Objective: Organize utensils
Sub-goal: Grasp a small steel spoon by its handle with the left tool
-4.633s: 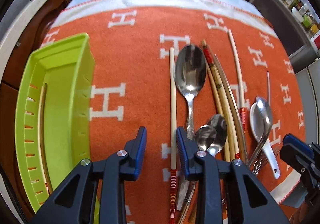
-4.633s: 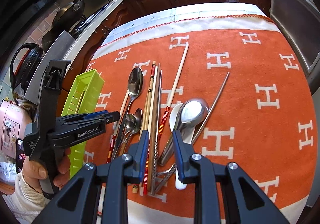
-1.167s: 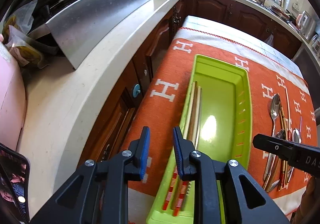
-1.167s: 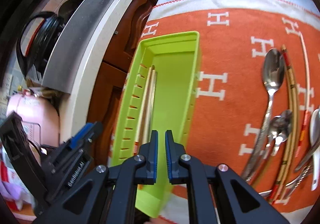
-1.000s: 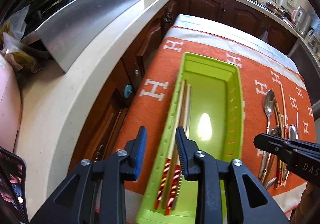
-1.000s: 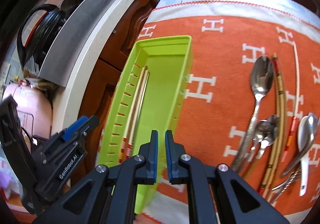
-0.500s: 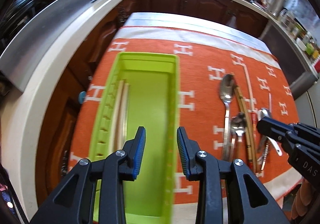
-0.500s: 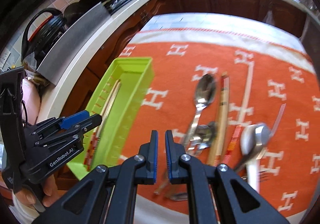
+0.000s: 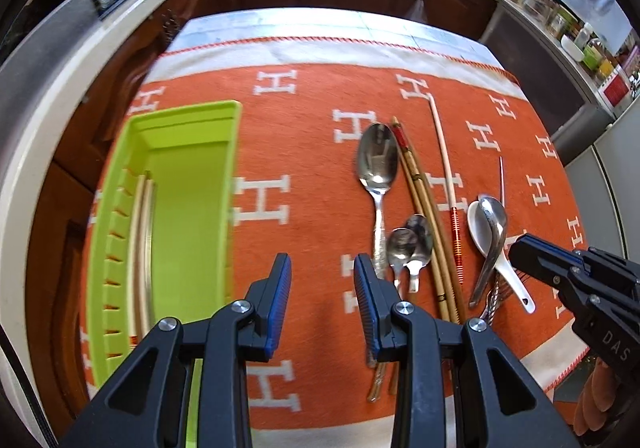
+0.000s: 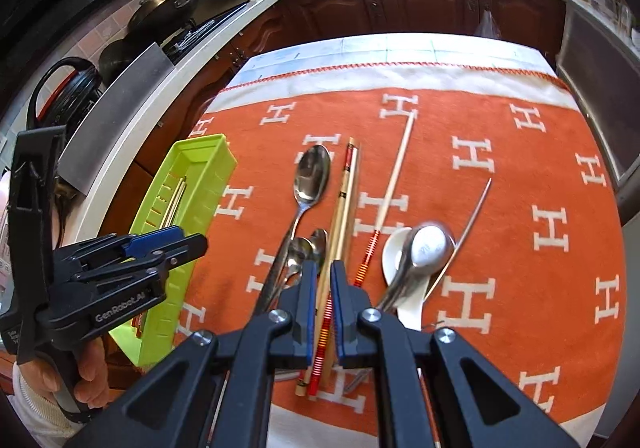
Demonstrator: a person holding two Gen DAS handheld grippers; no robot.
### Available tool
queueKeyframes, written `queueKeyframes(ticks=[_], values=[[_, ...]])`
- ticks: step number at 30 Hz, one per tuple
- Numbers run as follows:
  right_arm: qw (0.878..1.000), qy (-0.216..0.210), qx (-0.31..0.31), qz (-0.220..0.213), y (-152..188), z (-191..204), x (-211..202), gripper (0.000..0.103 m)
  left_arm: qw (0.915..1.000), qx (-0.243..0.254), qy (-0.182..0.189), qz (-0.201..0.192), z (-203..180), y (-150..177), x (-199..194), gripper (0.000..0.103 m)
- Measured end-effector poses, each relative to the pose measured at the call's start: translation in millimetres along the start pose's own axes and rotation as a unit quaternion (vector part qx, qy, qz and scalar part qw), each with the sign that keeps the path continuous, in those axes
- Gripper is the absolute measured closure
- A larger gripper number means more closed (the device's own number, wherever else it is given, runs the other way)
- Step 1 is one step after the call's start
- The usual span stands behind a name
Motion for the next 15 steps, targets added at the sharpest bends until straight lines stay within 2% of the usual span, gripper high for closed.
queueKeyframes(ticks=[6,10,12,15], values=[[1.0,-0.008,0.012,0.011,2,-12,8,0.095,0.9982,-0.001,0.05,0.032,-19,3,25,0.073],[1.0,-0.015,0.014,0.02,4,-16,13,0.095,0.9963,0.011,0.067,0.053,-30,14,36,0.074],[0.999,-0.017,0.014,0.024,6,-18,15,0.095,0.9952,0.011,0.075,0.063,-34,21,40,0.081],[0.999,-0.022,0.015,0.031,9,-19,20,0.095,0.9945,0.019,0.076,0.069,-39,26,44,0.086]])
Point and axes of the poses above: each gripper's, at about its wrist camera, not at the fingertips, and x roughly the way its jaws point, z to its left, y to its underside, the point moved 10 cm from there along x, roughly the way its jaws point, and after that the axes turned 14 degrees about x, right-handed, at the moved point
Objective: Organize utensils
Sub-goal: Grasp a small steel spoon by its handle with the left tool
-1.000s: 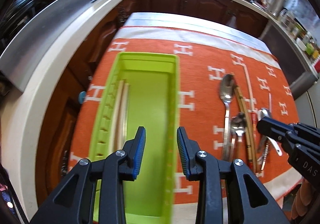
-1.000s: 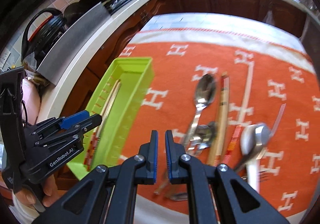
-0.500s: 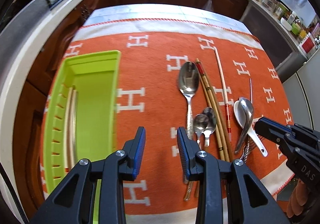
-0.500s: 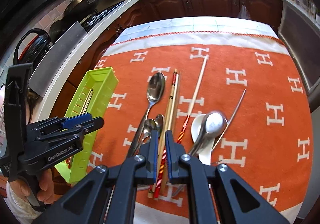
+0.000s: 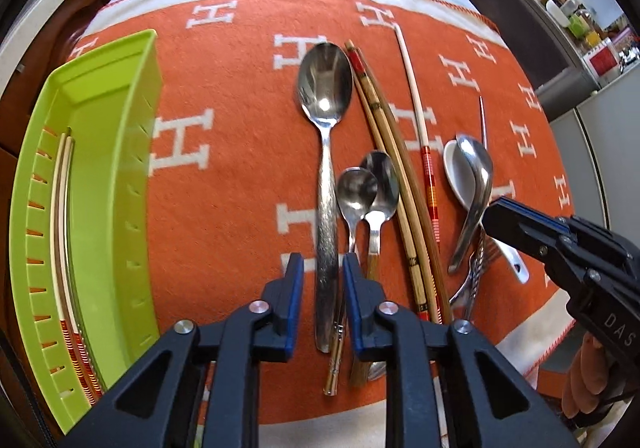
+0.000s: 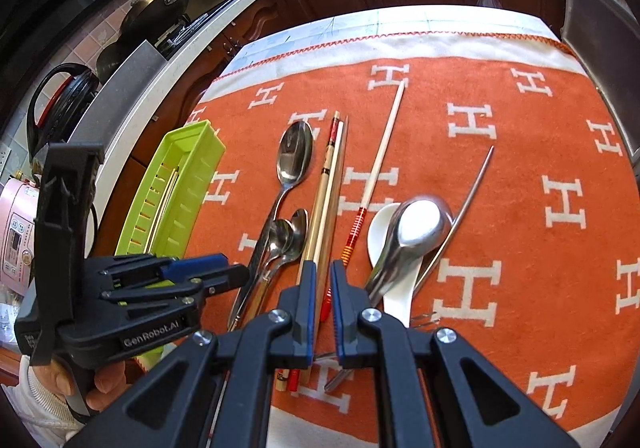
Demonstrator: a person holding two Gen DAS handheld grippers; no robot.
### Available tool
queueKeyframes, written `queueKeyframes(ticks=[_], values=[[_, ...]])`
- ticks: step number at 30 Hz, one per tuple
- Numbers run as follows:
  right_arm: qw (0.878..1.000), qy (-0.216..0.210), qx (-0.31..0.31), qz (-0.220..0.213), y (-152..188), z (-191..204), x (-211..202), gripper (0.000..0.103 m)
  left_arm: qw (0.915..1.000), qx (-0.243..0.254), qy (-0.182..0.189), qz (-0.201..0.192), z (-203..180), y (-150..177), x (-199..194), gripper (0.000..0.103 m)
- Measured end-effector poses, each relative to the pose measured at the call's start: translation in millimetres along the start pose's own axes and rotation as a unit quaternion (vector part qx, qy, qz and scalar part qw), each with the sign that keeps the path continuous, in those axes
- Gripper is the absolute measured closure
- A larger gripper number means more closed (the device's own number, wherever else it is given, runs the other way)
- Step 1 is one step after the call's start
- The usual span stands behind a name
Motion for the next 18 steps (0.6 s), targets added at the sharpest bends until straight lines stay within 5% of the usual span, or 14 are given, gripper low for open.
queueKeyframes(ticks=[18], values=[[1.0,-0.015,0.005,0.02,9,1,9,0.095,0.9989,0.046,-0.003,-0.001,-24,-8,10,0.093]])
Point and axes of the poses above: each gripper's, at about its wrist camera, not at the fingertips, and x roughly the way its jaws point, z to its left, y to its underside, the point moved 10 cm from there along x, roughly the way its jaws point, and after that the axes turned 14 degrees about x, right-handed, at the moved point
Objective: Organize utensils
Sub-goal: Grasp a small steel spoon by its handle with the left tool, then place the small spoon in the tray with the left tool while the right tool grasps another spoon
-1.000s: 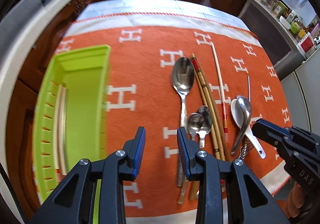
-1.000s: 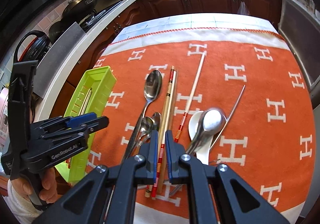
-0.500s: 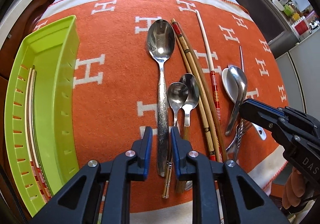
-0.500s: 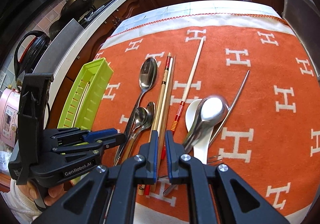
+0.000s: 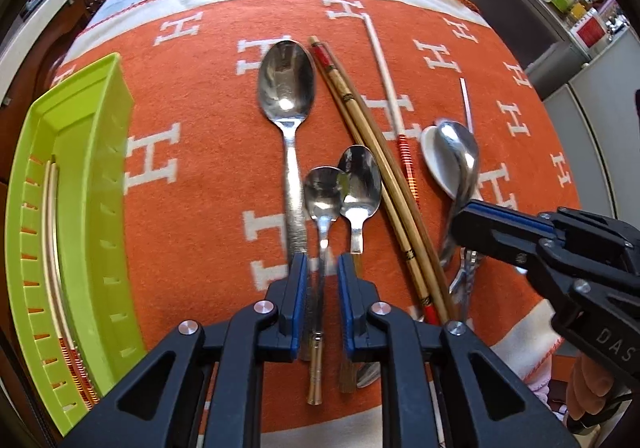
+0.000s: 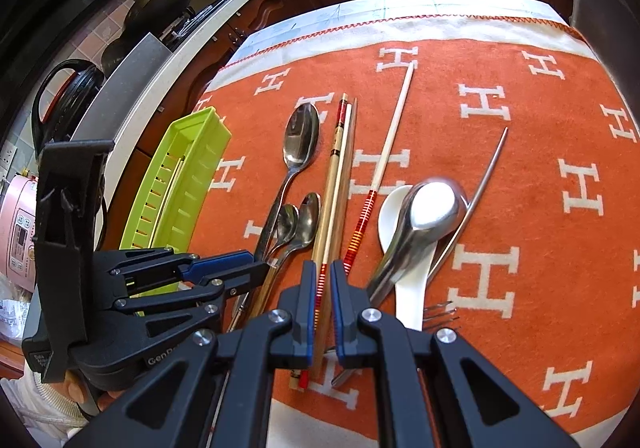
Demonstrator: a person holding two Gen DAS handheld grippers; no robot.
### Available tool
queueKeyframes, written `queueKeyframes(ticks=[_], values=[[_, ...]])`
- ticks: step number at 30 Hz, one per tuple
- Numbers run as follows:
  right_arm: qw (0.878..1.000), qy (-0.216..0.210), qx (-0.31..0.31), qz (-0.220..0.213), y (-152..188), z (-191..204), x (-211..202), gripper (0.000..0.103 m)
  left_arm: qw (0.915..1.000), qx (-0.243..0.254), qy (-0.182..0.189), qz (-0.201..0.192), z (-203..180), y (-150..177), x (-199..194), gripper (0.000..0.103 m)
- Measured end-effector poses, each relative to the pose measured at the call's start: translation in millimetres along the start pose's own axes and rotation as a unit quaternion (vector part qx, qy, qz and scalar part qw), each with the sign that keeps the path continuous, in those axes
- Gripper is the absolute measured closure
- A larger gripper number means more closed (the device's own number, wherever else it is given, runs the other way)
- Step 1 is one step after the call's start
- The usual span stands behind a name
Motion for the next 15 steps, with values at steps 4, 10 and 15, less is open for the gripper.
queueKeyframes(ticks=[4,10,15], values=[[1.0,-0.001,0.002,0.002,0.7,-1.3,0.6,0.095,0.9999,-0.001,0.007,0.007,-2.9,0.0,8.0,0.093],[1.0,0.0,0.005,0.002,1.5,-4.4,-0.2,0.095,1.0,-0.002,0.004,-0.005,0.7,-3.9,7.7,0.093],[1.0,-0.001,0.004,0.011,5.1,-3.9,3.0,0.095,0.9995,0.018,-0.018,-0.017,-2.3,-5.9,7.5,0.095]])
Point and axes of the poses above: each gripper's, at about its wrist camera, not at the fingertips, and x roughly the way its jaws point, z to its left, y to its underside, the point moved 10 cm from there along x, roughly the way its jaws point, and after that the axes turned 14 degrees about x, right-handed, at the moved point
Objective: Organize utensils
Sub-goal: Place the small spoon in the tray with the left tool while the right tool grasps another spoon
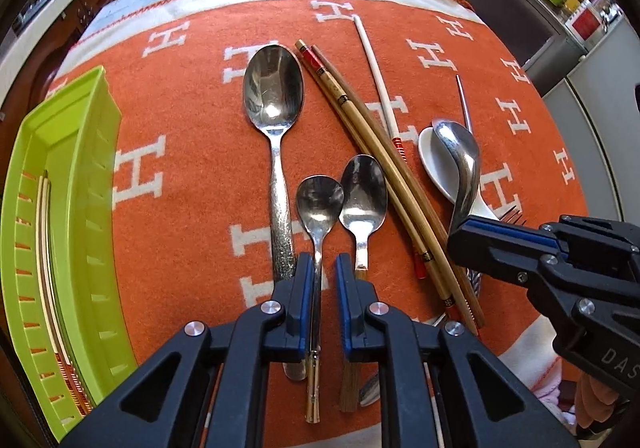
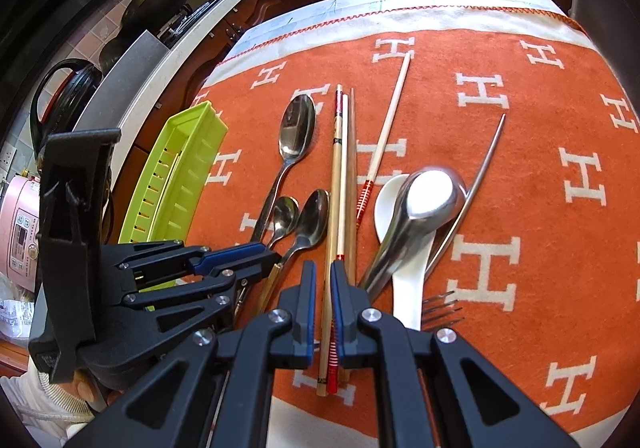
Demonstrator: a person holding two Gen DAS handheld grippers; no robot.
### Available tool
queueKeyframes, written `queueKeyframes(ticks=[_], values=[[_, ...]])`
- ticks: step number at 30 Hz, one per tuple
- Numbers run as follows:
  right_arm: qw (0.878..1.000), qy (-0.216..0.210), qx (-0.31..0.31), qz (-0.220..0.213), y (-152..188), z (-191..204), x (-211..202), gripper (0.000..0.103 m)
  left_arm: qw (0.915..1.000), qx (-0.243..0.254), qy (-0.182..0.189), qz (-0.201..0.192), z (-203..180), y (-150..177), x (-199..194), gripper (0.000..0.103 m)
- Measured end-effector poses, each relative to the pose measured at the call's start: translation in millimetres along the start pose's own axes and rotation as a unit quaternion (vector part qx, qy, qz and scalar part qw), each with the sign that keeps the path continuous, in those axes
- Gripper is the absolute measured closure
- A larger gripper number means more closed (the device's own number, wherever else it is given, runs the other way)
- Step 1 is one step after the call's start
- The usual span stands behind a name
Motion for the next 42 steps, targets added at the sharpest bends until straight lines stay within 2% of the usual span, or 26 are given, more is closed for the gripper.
queueKeyframes(ticks=[3,9,14,19,26,31,34,36,39,42], values=[[1.0,-0.002,-0.001,0.005,2,3,2,0.095,0.9998,0.004,-0.014,-0.01,1,-1,0,0.101],[1.0,-0.016,0.006,0.019,6,8,6,0.095,0.9994,-0.022,0.009,-0.024,8,4,-7,0.102],[0.998,-0.037,0.017,0.045,13,15,15,0.092,0.9983,-0.026,0.016,-0.049,14,4,-35,0.102],[0.997,-0.05,0.022,0.062,19,26,25,0.089,0.9974,-0.035,0.0,-0.064,30,8,-68,0.102],[0.996,-0.034,0.033,0.069,17,31,40,0.085,0.9915,-0.067,-0.078,-0.08,94,33,-117,0.102],[0.996,-0.02,0.048,0.075,17,29,51,0.085,0.9852,-0.09,-0.137,-0.049,144,65,-114,0.102],[0.996,-0.018,0.054,0.067,15,30,52,0.085,0.9832,-0.103,-0.148,-0.031,162,81,-101,0.102],[0.996,-0.011,0.057,0.065,15,29,52,0.091,0.9822,-0.112,-0.15,-0.02,172,88,-90,0.101],[0.996,-0.012,0.065,0.064,14,28,52,0.092,0.9801,-0.113,-0.163,-0.014,180,91,-84,0.101],[0.995,-0.016,0.072,0.06,13,29,46,0.094,0.9807,-0.114,-0.157,-0.023,180,91,-86,0.092]])
Point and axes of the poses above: each gripper's, at about its wrist camera, not at the fingertips, and x roughly the way its jaws point, z to its left, y to its underside, the point moved 10 cm from there along x, roughly the way its jaws point, and after that the axes turned 14 degrees about x, right-handed, at the moved point
